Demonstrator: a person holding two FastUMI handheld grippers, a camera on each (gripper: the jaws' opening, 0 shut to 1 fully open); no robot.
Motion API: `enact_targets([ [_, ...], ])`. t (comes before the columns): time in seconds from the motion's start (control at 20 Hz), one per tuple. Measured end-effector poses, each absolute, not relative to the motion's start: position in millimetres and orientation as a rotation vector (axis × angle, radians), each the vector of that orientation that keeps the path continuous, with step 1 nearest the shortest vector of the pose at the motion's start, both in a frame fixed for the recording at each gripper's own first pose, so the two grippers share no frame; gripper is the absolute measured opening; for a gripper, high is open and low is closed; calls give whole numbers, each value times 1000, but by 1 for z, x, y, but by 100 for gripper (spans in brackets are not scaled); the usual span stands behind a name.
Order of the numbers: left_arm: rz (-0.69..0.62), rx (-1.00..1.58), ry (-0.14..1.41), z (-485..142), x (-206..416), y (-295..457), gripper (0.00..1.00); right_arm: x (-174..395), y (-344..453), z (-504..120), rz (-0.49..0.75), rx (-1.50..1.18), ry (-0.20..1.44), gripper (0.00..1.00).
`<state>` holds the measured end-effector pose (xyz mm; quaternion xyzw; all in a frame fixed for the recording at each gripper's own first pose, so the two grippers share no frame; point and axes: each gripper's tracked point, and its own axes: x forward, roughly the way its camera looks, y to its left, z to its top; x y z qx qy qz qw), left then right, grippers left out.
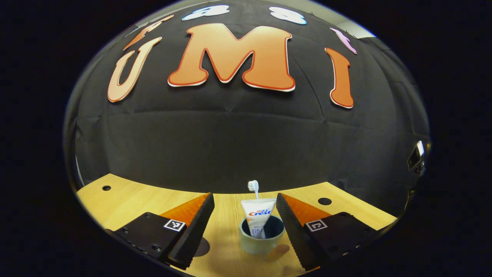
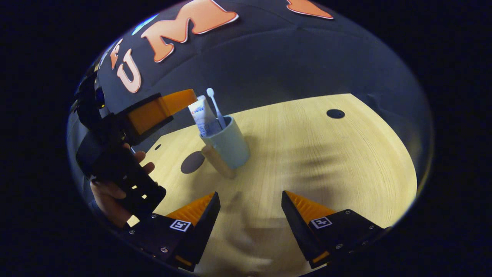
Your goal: Put the toothbrush and toothpaste on the desktop into the cup, then pick up the cup and place it on the coaster on the desktop.
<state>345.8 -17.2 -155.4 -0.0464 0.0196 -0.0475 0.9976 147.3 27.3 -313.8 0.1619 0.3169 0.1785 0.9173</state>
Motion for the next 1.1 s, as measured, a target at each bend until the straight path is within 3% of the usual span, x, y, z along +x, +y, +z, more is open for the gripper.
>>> enact_targets([
  [0.5,-98,-58,23,-89,284,22,97,172,65,-262,391,253,627,97],
  [0.9,-14,-56,64,-82,235,84,97,198,86,-269,342,195,709,95],
  [1.1,51,-41,62,-80,216,124,98,210,96,-280,322,180,774,86],
])
